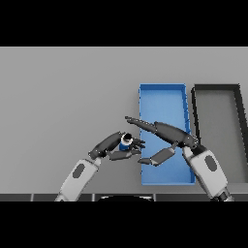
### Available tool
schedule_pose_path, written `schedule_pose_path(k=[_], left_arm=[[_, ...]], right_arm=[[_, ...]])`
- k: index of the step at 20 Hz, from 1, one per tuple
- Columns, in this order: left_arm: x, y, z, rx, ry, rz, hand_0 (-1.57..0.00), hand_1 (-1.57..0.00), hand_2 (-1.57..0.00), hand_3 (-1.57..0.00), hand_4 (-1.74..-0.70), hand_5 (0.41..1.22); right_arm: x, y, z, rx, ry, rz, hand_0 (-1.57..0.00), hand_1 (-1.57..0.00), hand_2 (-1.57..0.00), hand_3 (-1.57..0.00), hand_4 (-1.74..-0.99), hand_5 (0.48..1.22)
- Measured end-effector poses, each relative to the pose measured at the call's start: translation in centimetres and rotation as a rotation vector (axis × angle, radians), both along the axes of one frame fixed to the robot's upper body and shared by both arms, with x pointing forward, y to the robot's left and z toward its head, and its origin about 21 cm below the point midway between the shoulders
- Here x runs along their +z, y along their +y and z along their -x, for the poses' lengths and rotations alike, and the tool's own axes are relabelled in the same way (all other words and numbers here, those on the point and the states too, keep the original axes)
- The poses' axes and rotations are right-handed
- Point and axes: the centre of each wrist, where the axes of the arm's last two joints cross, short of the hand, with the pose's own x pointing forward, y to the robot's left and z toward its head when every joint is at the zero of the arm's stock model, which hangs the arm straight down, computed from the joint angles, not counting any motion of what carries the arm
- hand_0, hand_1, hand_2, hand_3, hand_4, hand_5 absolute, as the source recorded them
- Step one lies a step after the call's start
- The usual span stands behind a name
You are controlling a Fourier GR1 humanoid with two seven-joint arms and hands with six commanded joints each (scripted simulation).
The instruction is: Pick up the blue pipe and place it into the blue bin.
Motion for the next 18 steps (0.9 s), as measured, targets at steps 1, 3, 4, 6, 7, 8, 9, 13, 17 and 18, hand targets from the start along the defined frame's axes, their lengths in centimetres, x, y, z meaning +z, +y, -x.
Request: schedule_pose_path(k=[1,3,4,6,7,8,9,13,17,18], left_arm=[[0.0,-0.2,-0.1,-0.008,0.004,0.000,-1.57,-1.57,-1.57,-1.57,-1.47,1.221],[-0.1,-0.3,-0.3,-0.027,0.007,0.002,-1.57,-1.57,-1.57,-1.57,-1.48,1.221],[-0.2,-0.6,-0.1,-0.036,0.018,0.012,-1.57,-1.57,-1.57,-1.57,-1.47,1.221],[-0.2,-0.5,-0.2,-0.048,0.028,0.031,-1.57,-1.57,-1.57,-1.57,-1.46,1.221],[-0.2,-0.5,-0.1,-0.049,0.034,0.038,-1.57,-1.57,-1.57,-1.57,-1.45,1.221],[-0.2,-0.3,-0.1,-0.053,0.017,0.039,-1.57,-1.57,-1.57,-1.57,-1.46,1.221],[-0.2,-0.4,-0.3,-0.052,0.015,0.029,-1.57,-1.57,-1.57,-1.57,-1.46,1.221],[-0.2,-0.4,-0.5,-0.036,0.057,0.020,-1.57,-1.57,-1.54,-1.16,-1.63,1.221],[-0.2,-0.4,-0.6,-0.036,0.040,0.033,-1.57,-1.57,-1.56,-1.31,-1.69,1.221],[-0.1,-0.6,-0.6,-0.038,0.030,0.035,-1.57,-1.57,-1.56,-1.33,-1.70,1.221]], right_arm=[[-0.1,0.9,-0.1,0.032,0.005,0.012,0.00,0.00,0.00,0.00,-1.201,0.514],[-0.3,2.7,-0.3,0.071,0.011,0.029,0.00,0.00,0.00,0.00,-1.192,0.514],[0.0,3.1,-0.7,0.090,0.005,0.028,0.00,0.00,0.00,0.00,-1.194,0.514],[0.0,4.4,-0.8,0.120,0.021,0.031,0.00,0.00,0.00,0.00,-1.208,0.512],[-0.1,5.1,-1.1,0.124,0.023,0.043,0.00,-0.01,-0.02,0.00,-1.214,0.511],[0.1,5.4,-1.5,0.129,0.027,0.057,0.00,-0.03,-0.05,-0.01,-1.215,0.513],[0.0,6.1,-1.7,0.149,0.036,0.066,-0.02,-0.11,-0.13,-0.05,-1.222,0.517],[0.3,6.8,-2.2,0.181,0.039,0.076,-0.82,-0.84,-0.84,-0.66,-1.446,0.527],[-0.2,7.6,-2.2,0.215,0.064,0.006,-1.26,-1.27,-1.27,-1.14,-1.495,0.781],[-0.5,8.1,-1.9,0.226,0.074,-0.021,-1.32,-1.33,-1.33,-1.23,-1.481,0.869]])
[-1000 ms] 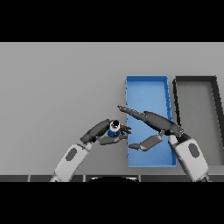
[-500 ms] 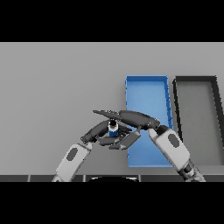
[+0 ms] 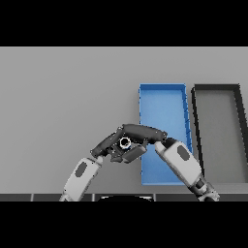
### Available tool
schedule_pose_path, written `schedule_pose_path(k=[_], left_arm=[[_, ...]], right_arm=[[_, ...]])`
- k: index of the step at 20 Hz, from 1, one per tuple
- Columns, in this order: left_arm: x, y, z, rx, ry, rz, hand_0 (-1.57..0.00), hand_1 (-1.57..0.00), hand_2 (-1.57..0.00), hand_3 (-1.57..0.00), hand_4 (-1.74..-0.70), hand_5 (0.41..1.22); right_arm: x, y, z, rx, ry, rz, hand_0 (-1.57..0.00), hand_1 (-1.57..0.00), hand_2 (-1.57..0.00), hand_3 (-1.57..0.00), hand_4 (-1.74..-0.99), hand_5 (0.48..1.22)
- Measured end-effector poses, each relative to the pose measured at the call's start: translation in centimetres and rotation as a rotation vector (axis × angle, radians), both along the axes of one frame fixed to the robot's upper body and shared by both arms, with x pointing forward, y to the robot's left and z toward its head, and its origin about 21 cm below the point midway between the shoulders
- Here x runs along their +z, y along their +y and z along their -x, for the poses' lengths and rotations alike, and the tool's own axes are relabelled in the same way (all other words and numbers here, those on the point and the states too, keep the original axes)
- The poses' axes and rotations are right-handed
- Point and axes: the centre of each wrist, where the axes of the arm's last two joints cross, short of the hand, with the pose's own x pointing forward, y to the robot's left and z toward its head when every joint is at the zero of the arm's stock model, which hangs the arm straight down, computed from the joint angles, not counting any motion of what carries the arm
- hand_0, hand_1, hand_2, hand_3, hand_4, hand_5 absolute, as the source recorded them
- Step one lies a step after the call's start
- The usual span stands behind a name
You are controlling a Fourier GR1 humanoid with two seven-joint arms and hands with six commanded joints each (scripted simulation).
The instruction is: Pick up the blue pipe and place it into the blue bin.
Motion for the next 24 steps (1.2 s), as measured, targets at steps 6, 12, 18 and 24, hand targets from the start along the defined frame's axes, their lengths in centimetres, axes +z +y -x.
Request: schedule_pose_path(k=[6,12,18,24], left_arm=[[-0.2,0.0,0.1,-0.007,-0.027,0.007,-1.57,-1.57,-1.55,-1.43,-1.73,1.221],[0.1,-0.1,-0.2,0.009,-0.035,0.017,-1.45,-1.37,-1.34,-1.05,-1.63,1.221],[-0.1,0.9,0.0,-0.045,-0.057,-0.083,-0.38,-0.36,-0.35,-0.27,-1.13,1.063],[-0.3,0.8,-0.7,-0.008,0.017,-0.169,-0.10,-0.09,-0.09,-0.07,-0.98,0.682]], right_arm=[[-0.4,-0.2,0.6,0.009,-0.051,-0.025,-1.51,-1.51,-1.51,-1.48,-1.488,1.129],[-0.6,0.1,0.7,-0.020,0.056,-0.069,-1.55,-1.55,-1.55,-1.55,-1.496,1.197],[-0.3,0.3,0.9,-0.054,0.051,-0.046,-1.57,-1.57,-1.57,-1.56,-1.498,1.215],[0.0,0.3,1.2,-0.054,0.023,-0.104,-1.57,-1.57,-1.57,-1.57,-1.499,1.219]])
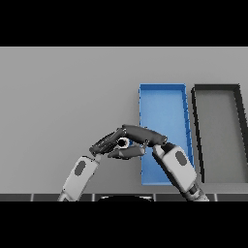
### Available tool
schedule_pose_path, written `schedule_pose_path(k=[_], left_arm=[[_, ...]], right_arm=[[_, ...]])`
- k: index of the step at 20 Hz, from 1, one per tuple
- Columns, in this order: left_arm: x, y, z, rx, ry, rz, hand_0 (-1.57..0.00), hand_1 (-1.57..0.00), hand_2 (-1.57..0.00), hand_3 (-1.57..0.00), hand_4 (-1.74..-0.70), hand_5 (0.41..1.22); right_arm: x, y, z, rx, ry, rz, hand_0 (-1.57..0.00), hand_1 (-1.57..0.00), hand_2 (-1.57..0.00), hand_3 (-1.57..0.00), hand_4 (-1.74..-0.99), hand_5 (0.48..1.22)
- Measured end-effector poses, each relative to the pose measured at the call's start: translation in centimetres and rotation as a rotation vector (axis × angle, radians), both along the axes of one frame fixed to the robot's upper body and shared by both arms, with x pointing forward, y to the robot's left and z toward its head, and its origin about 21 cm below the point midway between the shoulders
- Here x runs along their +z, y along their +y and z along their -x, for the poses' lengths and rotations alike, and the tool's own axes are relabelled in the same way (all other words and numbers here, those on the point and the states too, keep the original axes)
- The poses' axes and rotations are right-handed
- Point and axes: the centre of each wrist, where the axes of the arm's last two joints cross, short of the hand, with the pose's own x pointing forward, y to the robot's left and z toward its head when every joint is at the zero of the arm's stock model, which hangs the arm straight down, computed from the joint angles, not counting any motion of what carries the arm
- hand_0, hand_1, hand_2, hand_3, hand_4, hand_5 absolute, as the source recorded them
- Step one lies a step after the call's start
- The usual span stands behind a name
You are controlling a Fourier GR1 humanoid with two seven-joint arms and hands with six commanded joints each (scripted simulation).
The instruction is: Pick up the blue pipe and place it into the blue bin.
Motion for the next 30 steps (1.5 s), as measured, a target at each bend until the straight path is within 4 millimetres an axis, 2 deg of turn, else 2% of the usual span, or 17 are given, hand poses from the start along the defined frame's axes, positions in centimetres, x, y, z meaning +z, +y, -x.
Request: schedule_pose_path(k=[4,6,9,14,16,18,21,23,27,30], left_arm=[[-0.8,0.4,0.4,0.027,0.051,0.000,-0.04,-0.04,-0.04,-0.03,-0.97,0.557],[-0.9,0.4,0.3,0.045,0.071,-0.022,-0.03,-0.02,-0.02,-0.02,-0.97,0.531],[-0.5,0.1,0.1,0.055,0.069,-0.023,-0.01,-0.01,-0.01,-0.01,-0.97,0.501],[-0.8,0.1,0.5,0.047,0.073,-0.046,0.00,0.00,0.00,0.00,-0.96,0.475],[-0.6,0.1,0.7,0.048,0.066,-0.040,0.00,0.00,0.00,0.00,-0.95,0.474],[-0.5,0.2,0.6,0.053,0.068,-0.043,0.00,0.00,0.00,0.00,-0.95,0.471],[-0.1,0.6,0.9,0.041,0.044,-0.035,0.00,0.00,0.00,0.00,-0.95,0.466],[-0.1,1.0,1.0,0.060,0.047,-0.041,0.00,0.00,0.00,0.00,-0.95,0.470],[0.1,0.9,0.9,0.068,0.062,-0.056,0.00,0.00,0.00,0.00,-0.95,0.472],[0.1,1.4,0.6,0.072,0.052,-0.043,0.00,0.00,0.00,0.00,-0.94,0.465]], right_arm=[[-0.4,-0.3,-0.1,0.000,-0.001,-0.016,-1.57,-1.57,-1.57,-1.57,-1.498,1.220],[0.0,0.0,-0.2,-0.006,-0.001,-0.028,-1.57,-1.57,-1.57,-1.57,-1.497,1.221],[1.7,0.0,-0.6,0.000,0.044,-0.065,-1.57,-1.57,-1.57,-1.57,-1.495,1.221],[7.1,-0.9,-1.9,0.003,0.111,-0.155,-1.57,-1.57,-1.57,-1.57,-1.496,1.221],[9.9,-1.6,-2.7,0.005,0.113,-0.216,-1.57,-1.57,-1.57,-1.57,-1.497,1.221],[12.1,-2.0,-3.9,-0.066,0.096,-0.270,-1.57,-1.57,-1.57,-1.57,-1.497,1.221],[13.8,-4.1,-5.9,-0.208,0.057,-0.313,-1.57,-1.57,-1.57,-1.57,-1.498,1.221],[14.1,-5.6,-7.5,-0.297,0.047,-0.302,-1.57,-1.57,-1.57,-1.57,-1.498,1.221],[12.1,-8.1,-9.7,-0.491,0.087,-0.243,-1.57,-1.57,-1.57,-1.57,-1.499,1.221],[10.2,-10.0,-10.3,-0.575,0.130,-0.172,-1.57,-1.57,-1.57,-1.57,-1.499,1.221]])
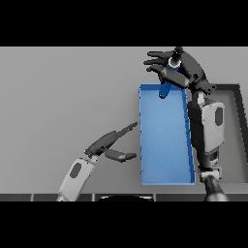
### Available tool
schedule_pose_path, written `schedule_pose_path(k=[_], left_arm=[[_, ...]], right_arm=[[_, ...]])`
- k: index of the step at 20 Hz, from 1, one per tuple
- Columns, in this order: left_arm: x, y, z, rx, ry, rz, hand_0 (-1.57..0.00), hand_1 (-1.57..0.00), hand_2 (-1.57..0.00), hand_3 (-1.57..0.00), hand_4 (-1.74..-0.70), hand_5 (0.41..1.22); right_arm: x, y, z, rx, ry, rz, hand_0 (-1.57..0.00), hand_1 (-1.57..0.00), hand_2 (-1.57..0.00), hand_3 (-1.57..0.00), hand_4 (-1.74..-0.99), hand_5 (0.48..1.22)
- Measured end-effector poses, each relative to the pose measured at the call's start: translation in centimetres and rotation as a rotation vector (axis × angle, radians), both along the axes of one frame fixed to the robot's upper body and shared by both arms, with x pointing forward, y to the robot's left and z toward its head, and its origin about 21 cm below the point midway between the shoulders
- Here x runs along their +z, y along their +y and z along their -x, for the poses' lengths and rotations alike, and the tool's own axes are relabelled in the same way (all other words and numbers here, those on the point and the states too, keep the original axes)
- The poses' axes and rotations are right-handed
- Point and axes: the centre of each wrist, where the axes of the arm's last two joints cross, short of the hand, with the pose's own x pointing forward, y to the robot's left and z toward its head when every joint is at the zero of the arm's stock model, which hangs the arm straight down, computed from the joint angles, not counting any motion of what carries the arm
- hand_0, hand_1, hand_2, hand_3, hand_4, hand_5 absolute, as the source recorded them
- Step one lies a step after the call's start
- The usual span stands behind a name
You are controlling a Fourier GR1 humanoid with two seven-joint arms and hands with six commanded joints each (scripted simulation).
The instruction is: Pick up the blue pipe and place it into the blue bin.
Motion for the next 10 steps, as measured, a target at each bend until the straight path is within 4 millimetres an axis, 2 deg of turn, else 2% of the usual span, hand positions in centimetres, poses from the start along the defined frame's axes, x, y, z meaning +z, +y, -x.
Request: schedule_pose_path(k=[4,6,10], left_arm=[[-0.3,0.1,0.2,-0.002,-0.019,0.008,0.00,0.00,0.00,0.00,-0.93,0.460],[-0.6,-0.1,0.2,0.006,-0.024,-0.005,0.00,0.00,0.00,0.00,-0.93,0.462],[-0.3,0.1,0.0,0.016,-0.031,-0.007,0.00,0.00,0.00,0.00,-0.93,0.466]], right_arm=[[-4.1,-1.7,-0.1,-0.117,0.140,0.082,-1.57,-1.57,-1.57,-1.57,-1.500,1.221],[-5.3,-2.9,-0.1,-0.179,0.200,0.131,-1.57,-1.57,-1.57,-1.57,-1.500,1.221],[-9.5,-3.6,0.5,-0.280,0.335,0.192,-1.57,-1.57,-1.57,-1.57,-1.500,1.221]])
